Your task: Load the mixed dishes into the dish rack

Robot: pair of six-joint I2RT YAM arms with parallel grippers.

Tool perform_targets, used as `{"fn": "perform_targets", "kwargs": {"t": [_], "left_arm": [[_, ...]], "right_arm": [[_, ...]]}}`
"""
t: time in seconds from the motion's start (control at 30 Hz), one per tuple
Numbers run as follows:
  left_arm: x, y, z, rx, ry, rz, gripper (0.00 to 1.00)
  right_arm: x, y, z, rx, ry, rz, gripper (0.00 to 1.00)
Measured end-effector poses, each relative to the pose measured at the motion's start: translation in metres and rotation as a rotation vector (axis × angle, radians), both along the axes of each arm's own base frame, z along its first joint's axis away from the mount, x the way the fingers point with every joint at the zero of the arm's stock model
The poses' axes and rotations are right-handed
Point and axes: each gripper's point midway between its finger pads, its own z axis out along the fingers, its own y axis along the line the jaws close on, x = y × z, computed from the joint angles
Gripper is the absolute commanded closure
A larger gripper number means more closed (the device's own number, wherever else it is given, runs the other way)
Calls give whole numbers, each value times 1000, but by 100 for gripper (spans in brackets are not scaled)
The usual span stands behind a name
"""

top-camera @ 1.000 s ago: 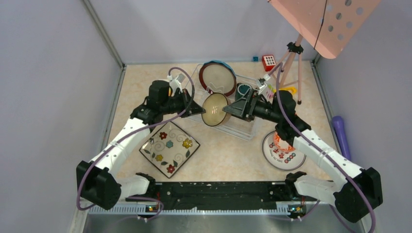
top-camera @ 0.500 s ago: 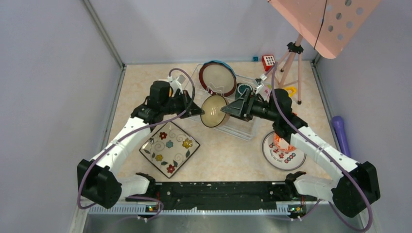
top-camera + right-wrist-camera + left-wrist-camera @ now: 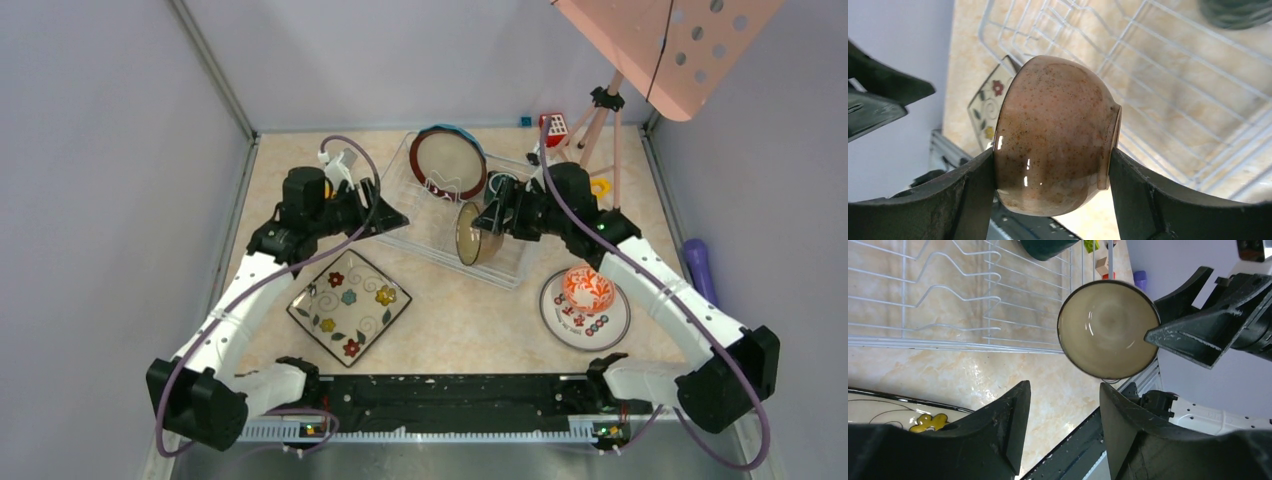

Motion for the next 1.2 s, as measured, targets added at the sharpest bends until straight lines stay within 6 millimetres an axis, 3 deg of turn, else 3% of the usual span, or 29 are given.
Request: {"fn": "perform_targets", "kwargs": {"t": [0.2, 0.47, 0.6, 0.87, 1.2], "left_arm": [[-4, 7, 0, 37, -25, 14, 43], [4, 31, -22, 176, -12, 116, 43], [6, 42, -29, 234, -9, 161, 43], [13, 57, -30, 293, -25, 231, 43], [18, 67, -32, 320, -23, 278, 43]], "right_arm": [[17, -16, 5, -164, -54, -12, 78], [46, -25, 6, -421, -115, 59, 90], [54, -22, -8, -557, -120, 107, 97], [60, -24, -48, -855, -59, 139, 98], [67, -28, -61, -1101, -91, 81, 97]]}}
